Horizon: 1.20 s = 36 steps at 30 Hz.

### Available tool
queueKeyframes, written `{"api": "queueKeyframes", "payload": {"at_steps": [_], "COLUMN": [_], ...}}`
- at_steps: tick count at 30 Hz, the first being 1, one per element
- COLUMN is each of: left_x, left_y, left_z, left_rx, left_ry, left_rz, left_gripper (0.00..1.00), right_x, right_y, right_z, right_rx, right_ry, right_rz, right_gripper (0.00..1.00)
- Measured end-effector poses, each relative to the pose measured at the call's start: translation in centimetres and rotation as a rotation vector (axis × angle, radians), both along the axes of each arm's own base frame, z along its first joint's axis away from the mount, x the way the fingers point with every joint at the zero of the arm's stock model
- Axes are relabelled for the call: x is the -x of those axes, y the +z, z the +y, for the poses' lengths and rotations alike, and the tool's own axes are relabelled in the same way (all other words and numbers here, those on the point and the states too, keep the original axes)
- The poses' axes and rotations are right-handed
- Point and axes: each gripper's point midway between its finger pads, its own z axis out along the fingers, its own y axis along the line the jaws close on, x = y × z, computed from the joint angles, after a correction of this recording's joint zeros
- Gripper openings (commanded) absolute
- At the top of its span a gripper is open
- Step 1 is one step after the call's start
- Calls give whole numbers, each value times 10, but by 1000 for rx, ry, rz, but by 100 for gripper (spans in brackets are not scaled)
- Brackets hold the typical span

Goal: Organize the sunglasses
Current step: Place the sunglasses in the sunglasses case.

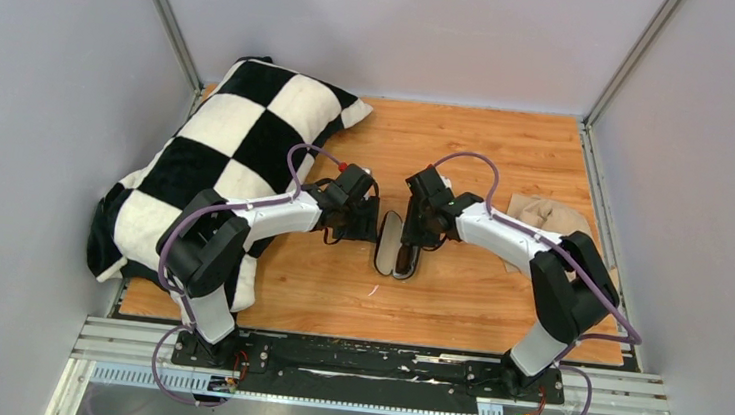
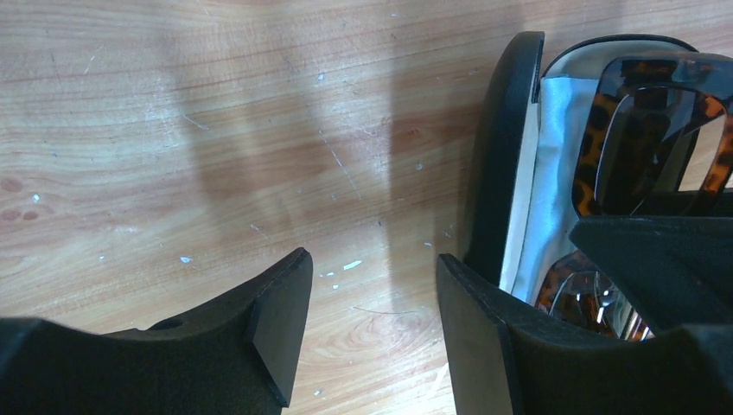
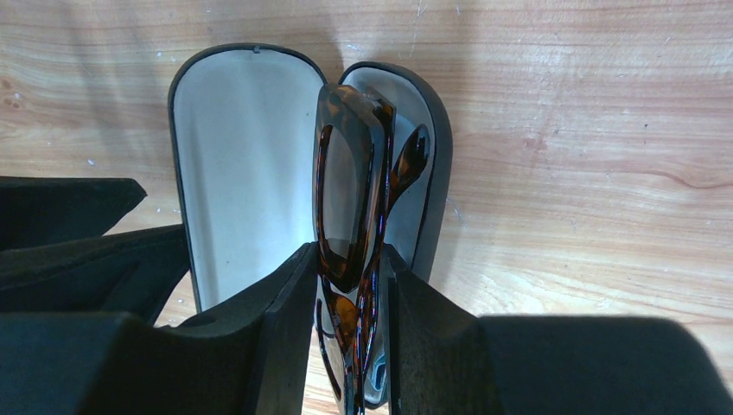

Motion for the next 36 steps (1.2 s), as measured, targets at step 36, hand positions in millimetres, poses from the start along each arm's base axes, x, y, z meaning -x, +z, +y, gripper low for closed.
{"api": "queueKeyframes", "payload": {"at_steps": [36], "left_x": [12], "left_y": [4], "left_z": [-18], "left_rx": [37], "left_ry": [-61], "left_rz": [18], "left_gripper": [60], "right_x": [3], "right_y": [-24], "right_z": [-8], "right_rx": [5], "right_ry": [28], "right_rz": [23], "right_gripper": [51]}}
